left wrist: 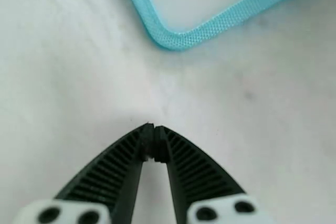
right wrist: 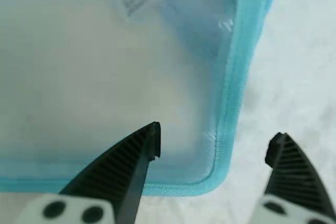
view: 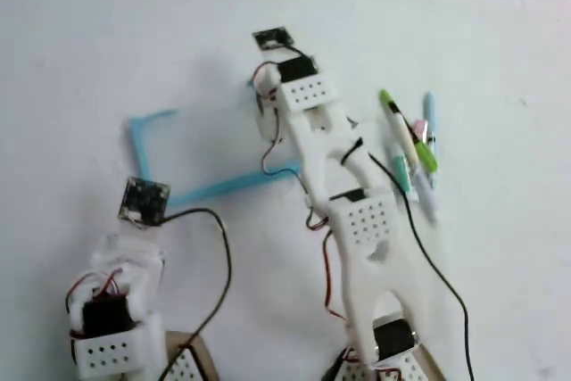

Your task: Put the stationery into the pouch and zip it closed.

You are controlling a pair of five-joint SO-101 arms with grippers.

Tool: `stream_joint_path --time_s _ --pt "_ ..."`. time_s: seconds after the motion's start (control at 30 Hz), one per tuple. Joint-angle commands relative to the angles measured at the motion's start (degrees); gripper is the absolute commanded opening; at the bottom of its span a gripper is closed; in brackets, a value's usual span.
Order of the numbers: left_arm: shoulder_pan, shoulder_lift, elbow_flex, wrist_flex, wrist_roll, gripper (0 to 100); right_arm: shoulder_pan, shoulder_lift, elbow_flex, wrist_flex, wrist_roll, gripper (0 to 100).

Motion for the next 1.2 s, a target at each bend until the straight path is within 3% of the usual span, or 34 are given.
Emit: stream_joint_path --time_s 0.0,0.23,0.4,0.47,0.7,0.87,1.17 --pt "0.26 -0.09 1.10 -1.58 0.62 2 -1.98 3.12 -6.15 5.76 0.18 33.0" --pt "0.18 -0.09 0.75 -1.85 0.35 2 -2.59 8.13 -10.90 10.33 2.99 30.1" --pt "-0.97 -0.09 -4.97 -9.23 0.70 2 -3.12 8.57 -11.16 10.33 22.07 9.6" --pt "-0.70 0.26 -8.48 -10.81 0.79 2 -3.12 8.57 -10.90 10.33 28.75 7.8" --pt "-0.62 2.81 -24.04 -6.24 0.53 5 -1.19 7.78 -11.96 10.42 28.66 7.7" --pt "-0.70 23.21 -40.40 -4.31 3.43 14 -0.92 3.82 -12.31 10.42 28.75 5.6" --pt "-0.35 81.05 -73.98 -4.31 5.27 21 -1.27 -8.04 -11.78 10.51 28.75 3.9"
